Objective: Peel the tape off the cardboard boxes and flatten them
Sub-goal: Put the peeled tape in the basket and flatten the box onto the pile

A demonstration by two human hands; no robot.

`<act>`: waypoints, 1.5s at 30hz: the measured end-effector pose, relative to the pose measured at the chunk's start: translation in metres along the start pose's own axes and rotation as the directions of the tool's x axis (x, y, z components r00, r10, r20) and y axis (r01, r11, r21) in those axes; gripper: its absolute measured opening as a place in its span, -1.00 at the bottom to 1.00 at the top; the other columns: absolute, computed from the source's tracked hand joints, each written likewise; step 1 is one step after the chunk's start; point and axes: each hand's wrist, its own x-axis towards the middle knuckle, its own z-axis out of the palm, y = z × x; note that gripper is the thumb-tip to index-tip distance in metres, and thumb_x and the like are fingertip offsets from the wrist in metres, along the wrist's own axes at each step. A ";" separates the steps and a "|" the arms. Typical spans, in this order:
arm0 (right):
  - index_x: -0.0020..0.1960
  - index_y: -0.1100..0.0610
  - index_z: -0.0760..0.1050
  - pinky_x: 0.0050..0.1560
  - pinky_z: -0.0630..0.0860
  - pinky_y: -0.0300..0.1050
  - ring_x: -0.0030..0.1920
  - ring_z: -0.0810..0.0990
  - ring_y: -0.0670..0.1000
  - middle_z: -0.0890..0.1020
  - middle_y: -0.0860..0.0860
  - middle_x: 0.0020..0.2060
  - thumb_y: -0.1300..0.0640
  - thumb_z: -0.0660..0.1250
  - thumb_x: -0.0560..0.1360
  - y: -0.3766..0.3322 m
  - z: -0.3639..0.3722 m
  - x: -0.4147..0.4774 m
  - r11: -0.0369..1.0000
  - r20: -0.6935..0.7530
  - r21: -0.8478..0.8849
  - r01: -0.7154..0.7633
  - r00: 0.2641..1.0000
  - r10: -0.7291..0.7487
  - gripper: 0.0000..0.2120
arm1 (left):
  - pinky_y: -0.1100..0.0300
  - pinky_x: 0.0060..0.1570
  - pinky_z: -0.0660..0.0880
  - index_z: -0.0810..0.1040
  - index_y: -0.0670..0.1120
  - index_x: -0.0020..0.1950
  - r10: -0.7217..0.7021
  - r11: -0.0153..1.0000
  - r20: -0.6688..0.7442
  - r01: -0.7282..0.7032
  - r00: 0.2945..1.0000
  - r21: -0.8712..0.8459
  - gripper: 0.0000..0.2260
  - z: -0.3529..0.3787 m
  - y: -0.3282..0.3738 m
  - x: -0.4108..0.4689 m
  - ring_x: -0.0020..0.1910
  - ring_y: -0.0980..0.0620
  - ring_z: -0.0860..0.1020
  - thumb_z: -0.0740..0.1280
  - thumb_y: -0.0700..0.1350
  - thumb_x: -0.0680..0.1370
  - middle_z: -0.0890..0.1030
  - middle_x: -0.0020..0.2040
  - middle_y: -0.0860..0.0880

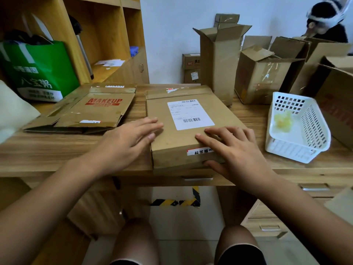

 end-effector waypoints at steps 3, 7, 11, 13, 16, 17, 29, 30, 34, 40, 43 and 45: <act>0.54 -0.08 0.34 0.24 0.29 0.10 0.32 0.42 0.16 0.48 0.01 0.41 -0.10 0.49 0.45 -0.002 0.003 0.001 1.000 -0.013 -0.013 0.003 1.000 -0.003 -0.30 | 0.11 0.53 0.16 0.29 0.21 0.55 0.138 0.989 0.009 -0.138 0.990 0.045 -0.41 0.012 0.017 -0.014 0.53 0.31 0.15 0.04 0.39 0.57 0.27 0.54 0.26; 0.50 -0.02 0.40 0.21 0.30 0.06 0.29 0.45 0.14 0.52 0.00 0.39 -0.13 0.46 0.46 -0.002 0.001 0.004 1.000 -0.029 -0.002 0.014 0.999 -0.015 -0.35 | 0.03 0.57 0.07 0.15 0.12 0.61 0.248 0.943 0.006 -0.243 0.969 0.229 -0.31 0.035 0.024 -0.021 0.58 0.23 0.08 0.11 0.40 0.55 0.19 0.60 0.16; 0.43 0.00 0.45 0.20 0.37 0.07 0.28 0.48 0.12 0.53 -0.01 0.36 -0.15 0.41 0.48 0.000 -0.004 0.003 0.998 -0.038 0.042 0.047 0.998 -0.045 -0.43 | -0.07 0.53 0.19 0.22 0.02 0.61 0.281 0.927 -0.107 -0.240 0.954 0.288 -0.38 0.043 0.024 -0.022 0.58 0.10 0.18 0.19 0.25 0.61 0.28 0.58 0.04; 0.39 0.01 0.50 0.18 0.40 0.07 0.25 0.51 0.11 0.54 0.00 0.33 -0.14 0.40 0.51 0.002 -0.006 0.001 0.995 -0.059 0.073 0.066 0.996 -0.062 -0.50 | -0.05 0.53 0.20 0.27 -0.03 0.59 0.311 0.919 -0.147 -0.257 0.939 0.300 -0.42 0.044 0.029 -0.025 0.57 0.06 0.21 0.20 0.20 0.63 0.31 0.57 0.00; 0.37 0.02 0.53 0.18 0.43 0.06 0.24 0.54 0.10 0.57 -0.01 0.30 -0.18 0.30 0.57 0.003 -0.007 0.001 0.991 -0.073 0.095 0.093 0.994 -0.087 -0.55 | 0.01 0.54 0.19 0.27 -0.07 0.59 0.319 0.911 -0.151 -0.258 0.936 0.323 -0.44 0.049 0.035 -0.029 0.57 0.06 0.22 0.17 0.16 0.65 0.31 0.57 -0.02; 0.37 0.02 0.54 0.19 0.42 0.04 0.24 0.54 0.10 0.58 -0.01 0.30 -0.19 0.27 0.59 0.003 -0.008 0.001 0.990 -0.072 0.102 0.100 0.993 -0.093 -0.55 | 0.02 0.53 0.20 0.27 -0.08 0.59 0.318 0.911 -0.155 -0.256 0.935 0.322 -0.45 0.050 0.036 -0.030 0.56 0.06 0.23 0.18 0.13 0.65 0.31 0.56 -0.02; 0.43 -0.01 0.50 0.32 0.46 0.08 0.38 0.50 0.01 0.55 -0.06 0.38 -0.16 0.21 0.63 0.027 -0.013 -0.005 0.974 -0.002 0.218 0.056 0.998 -0.057 -0.56 | 0.11 0.50 0.25 0.36 -0.01 0.55 0.307 0.945 -0.112 -0.289 0.945 0.156 -0.52 0.036 0.018 -0.018 0.51 0.16 0.31 0.12 0.02 0.62 0.38 0.52 0.07; 0.42 0.00 0.52 0.30 0.48 0.12 0.38 0.51 0.02 0.55 -0.06 0.37 -0.14 0.23 0.62 0.032 -0.012 -0.008 0.968 -0.007 0.248 0.032 0.999 -0.032 -0.57 | 0.15 0.51 0.22 0.35 0.02 0.55 0.297 0.951 -0.098 -0.285 0.950 0.119 -0.52 0.033 0.015 -0.017 0.51 0.20 0.29 0.11 0.05 0.62 0.37 0.52 0.10; 0.33 0.02 0.60 0.26 0.55 0.11 0.32 0.57 -0.06 0.62 -0.10 0.29 -0.07 0.31 0.61 0.042 -0.013 -0.009 0.912 -0.030 0.408 -0.046 0.997 0.064 -0.66 | 0.25 0.50 0.19 0.39 0.13 0.51 0.252 0.967 -0.061 -0.254 0.966 -0.023 -0.56 0.022 0.009 -0.010 0.47 0.32 0.28 0.16 0.12 0.62 0.40 0.48 0.19; 0.40 0.00 0.49 0.25 0.54 -0.07 0.22 0.56 -0.14 0.56 -0.12 0.25 -0.10 0.40 0.51 0.042 -0.013 -0.007 0.795 -0.041 0.572 -0.200 0.962 0.272 -0.51 | 0.13 0.47 0.32 0.46 0.28 0.41 0.152 0.977 -0.035 -0.156 0.988 -0.148 -0.59 0.011 0.007 -0.005 0.41 0.37 0.35 0.15 0.20 0.57 0.46 0.39 0.31; 0.49 -0.09 0.32 0.21 0.50 -0.21 0.23 0.53 -0.15 0.49 -0.13 0.25 -0.08 0.45 0.48 0.036 0.001 -0.017 0.628 0.062 0.672 -0.392 0.875 0.480 -0.38 | 0.12 0.45 0.33 0.50 0.27 0.38 0.139 0.971 -0.031 -0.142 0.990 -0.191 -0.59 0.009 0.006 -0.003 0.40 0.38 0.35 0.17 0.18 0.55 0.47 0.37 0.34; 0.50 -0.09 0.28 0.11 0.49 -0.28 0.19 0.54 -0.16 0.49 -0.15 0.22 -0.18 0.40 0.45 0.030 0.006 -0.021 0.473 0.201 0.717 -0.512 0.801 0.564 -0.32 | 0.11 0.43 0.35 0.51 0.27 0.37 0.135 0.968 -0.033 -0.139 0.990 -0.210 -0.61 0.009 0.005 -0.003 0.41 0.37 0.35 0.19 0.16 0.55 0.48 0.37 0.34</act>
